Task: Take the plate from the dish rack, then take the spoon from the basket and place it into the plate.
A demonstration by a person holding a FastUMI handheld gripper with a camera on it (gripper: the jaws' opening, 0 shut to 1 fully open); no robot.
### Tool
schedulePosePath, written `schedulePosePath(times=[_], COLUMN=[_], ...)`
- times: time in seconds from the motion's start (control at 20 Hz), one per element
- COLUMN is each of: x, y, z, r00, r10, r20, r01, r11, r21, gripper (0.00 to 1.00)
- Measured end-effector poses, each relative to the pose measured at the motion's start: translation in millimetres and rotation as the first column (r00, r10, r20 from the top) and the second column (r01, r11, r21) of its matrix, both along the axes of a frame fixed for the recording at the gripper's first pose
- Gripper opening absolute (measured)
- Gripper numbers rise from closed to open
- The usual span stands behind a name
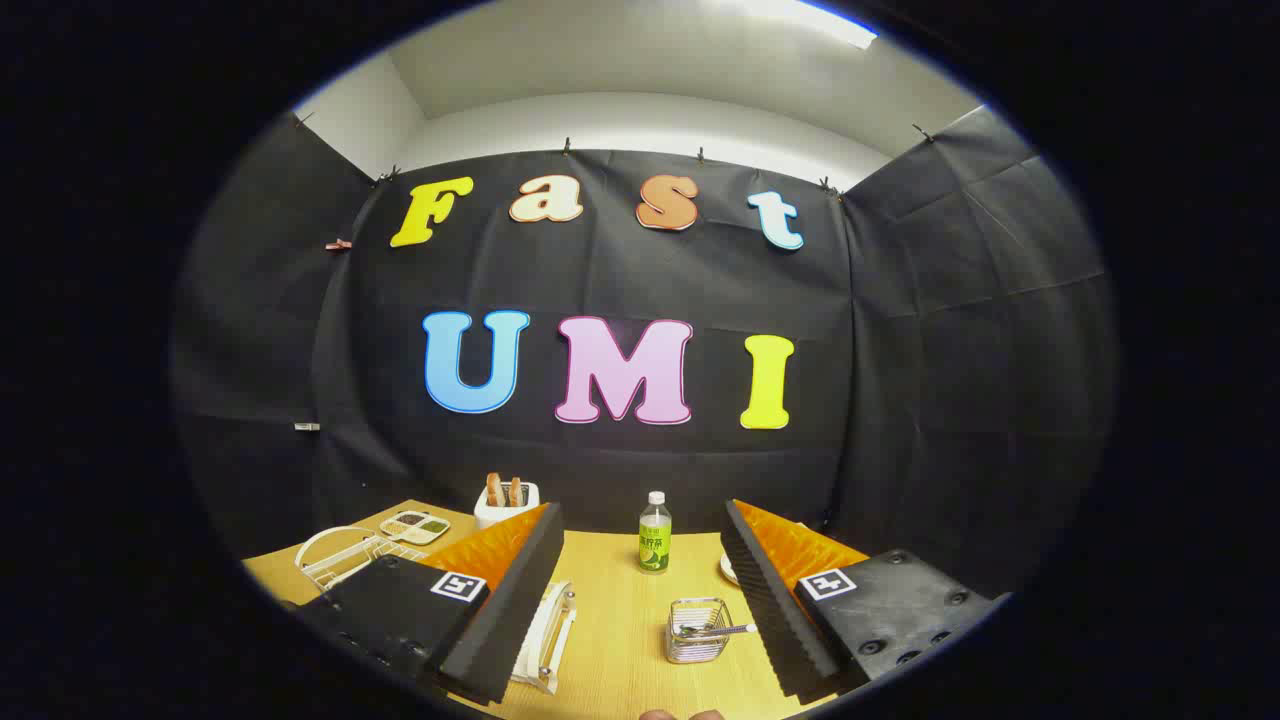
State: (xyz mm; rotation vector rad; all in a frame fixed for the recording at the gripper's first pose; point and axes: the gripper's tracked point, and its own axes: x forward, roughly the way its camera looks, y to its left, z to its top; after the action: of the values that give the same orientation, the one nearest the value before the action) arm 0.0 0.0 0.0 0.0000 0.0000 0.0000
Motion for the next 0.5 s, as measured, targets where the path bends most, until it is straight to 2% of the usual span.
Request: schedulePosePath(times=[0.5], x=[-9], y=[12], z=[-15], r00=[0.999], r10=[0.021], r20=[-0.046], r01=[-0.021], r11=[1.000], r21=[-0.011], gripper=[0.97])
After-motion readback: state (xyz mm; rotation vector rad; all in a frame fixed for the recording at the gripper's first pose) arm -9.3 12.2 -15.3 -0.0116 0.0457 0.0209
